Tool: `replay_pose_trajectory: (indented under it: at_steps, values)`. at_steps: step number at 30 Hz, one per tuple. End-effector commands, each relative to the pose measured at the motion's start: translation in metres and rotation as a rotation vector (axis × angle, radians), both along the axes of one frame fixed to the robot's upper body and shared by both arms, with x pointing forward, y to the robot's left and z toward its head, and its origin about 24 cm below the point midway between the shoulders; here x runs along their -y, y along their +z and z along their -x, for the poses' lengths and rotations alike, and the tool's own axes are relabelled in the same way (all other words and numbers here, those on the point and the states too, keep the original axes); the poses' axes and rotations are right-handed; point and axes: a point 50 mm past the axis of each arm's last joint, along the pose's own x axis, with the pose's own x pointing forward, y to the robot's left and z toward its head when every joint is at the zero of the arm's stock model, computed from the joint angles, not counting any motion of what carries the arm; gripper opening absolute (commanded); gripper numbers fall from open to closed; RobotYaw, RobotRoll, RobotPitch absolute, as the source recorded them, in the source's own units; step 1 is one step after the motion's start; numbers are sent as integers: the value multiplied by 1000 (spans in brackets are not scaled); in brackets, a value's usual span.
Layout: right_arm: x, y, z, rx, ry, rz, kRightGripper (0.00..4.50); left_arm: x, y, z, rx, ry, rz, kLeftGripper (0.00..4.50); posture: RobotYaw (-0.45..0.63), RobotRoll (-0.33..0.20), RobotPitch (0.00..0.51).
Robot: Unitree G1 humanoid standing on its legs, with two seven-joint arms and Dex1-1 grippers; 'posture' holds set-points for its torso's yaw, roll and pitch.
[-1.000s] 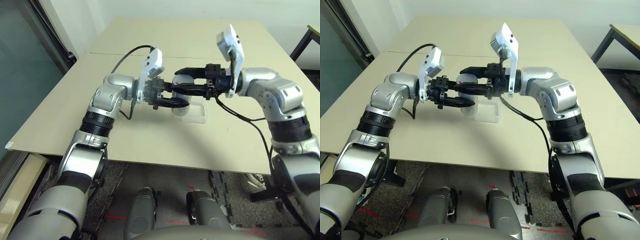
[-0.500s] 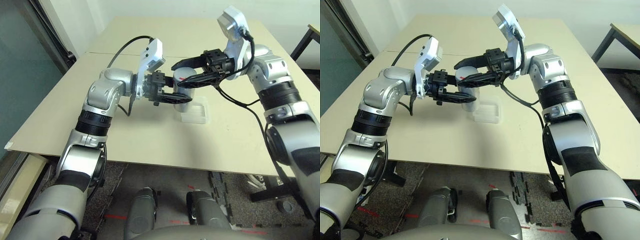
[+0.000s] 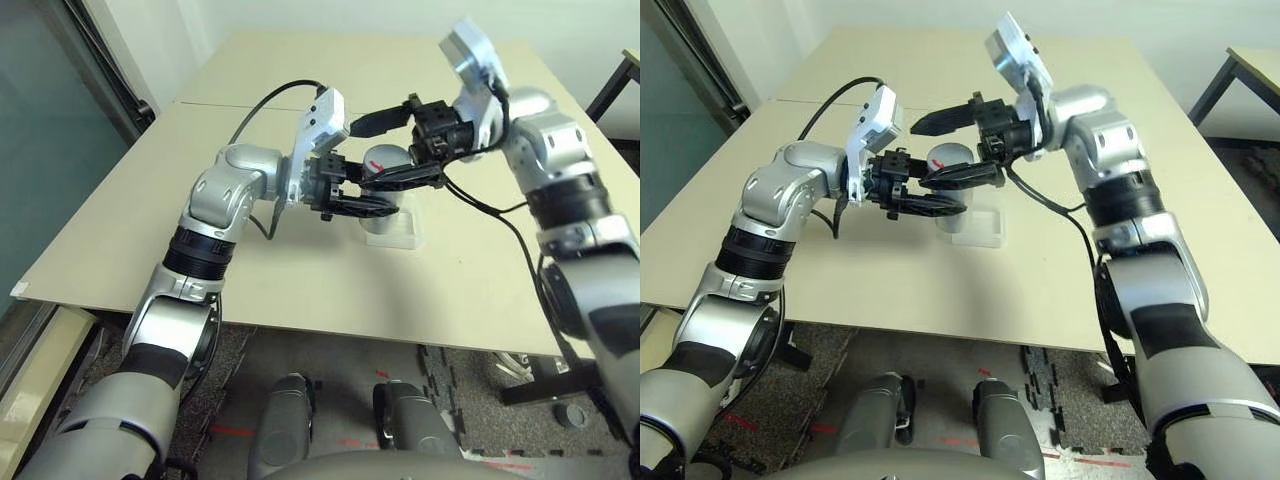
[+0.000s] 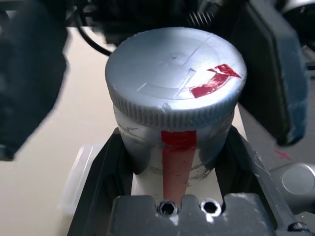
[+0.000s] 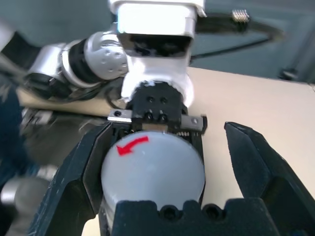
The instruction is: Pour the medicine from the bottle into the box.
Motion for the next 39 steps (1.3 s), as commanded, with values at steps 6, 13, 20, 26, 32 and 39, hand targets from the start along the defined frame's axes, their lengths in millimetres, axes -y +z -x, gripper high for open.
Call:
replay_pose_trajectory:
  at_steps: [6,13,20,26,32,39]
  values:
    - [5,-3,7,-26,-193,-75,4500,4,4,1,23,-21,27,2458,20,0,81]
    - [23,-3,5,-40,-265,-68,4500,-2,-3,2,8,-2,21,2458,19,0,80]
    - [33,-5,7,-58,-288,-58,4500,-12,-9,-1,-3,40,9,2458,23,0,82]
    - [40,-6,8,-69,-309,-51,4500,-18,-10,-2,-7,63,8,2458,27,0,81]
    - [48,-8,9,-77,-340,-47,4500,-23,-14,-4,-13,85,5,2458,24,0,79]
    - [50,-18,23,-140,-300,18,4500,-28,-15,-11,-10,119,4,2458,19,0,81]
